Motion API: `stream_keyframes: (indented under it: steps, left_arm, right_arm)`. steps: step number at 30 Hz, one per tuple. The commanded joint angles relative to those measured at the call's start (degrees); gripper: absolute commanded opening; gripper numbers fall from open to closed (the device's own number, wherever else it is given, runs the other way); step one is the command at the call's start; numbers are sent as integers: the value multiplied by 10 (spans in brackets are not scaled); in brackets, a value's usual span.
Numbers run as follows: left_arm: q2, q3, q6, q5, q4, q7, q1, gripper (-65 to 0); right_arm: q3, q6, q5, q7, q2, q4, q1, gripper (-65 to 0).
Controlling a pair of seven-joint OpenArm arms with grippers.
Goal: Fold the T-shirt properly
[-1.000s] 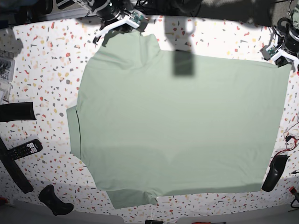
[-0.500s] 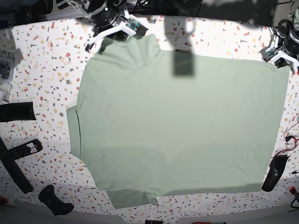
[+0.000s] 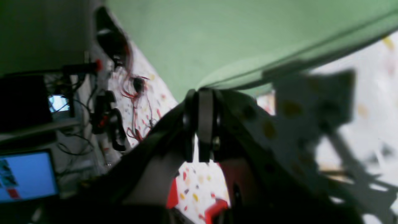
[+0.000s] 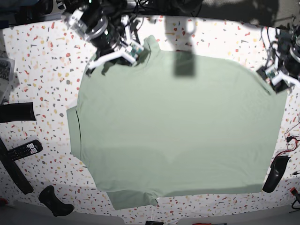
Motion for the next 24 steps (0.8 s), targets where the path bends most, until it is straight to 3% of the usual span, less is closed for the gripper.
stream_keyframes:
  steps: [1,8,17,24]
  left_arm:
    - [-12,-6,12,-17,7,-6,-12,-650]
    - [-1,-6,12,-164,3,-3,-69,-650]
    - [31,-6,10,-163,-11,-12,-101,-650]
    - [78,-6,10,-163,-108,-32,-168,-650]
  right_arm:
    - [2,-3,2,11,1,8,13,-650]
    - [2,-3,64,13,1,-23,84,-650]
    - [2,-3,76,20,-2,-85,166,-650]
    - [2,-19,76,26,-4,-139,224,-650]
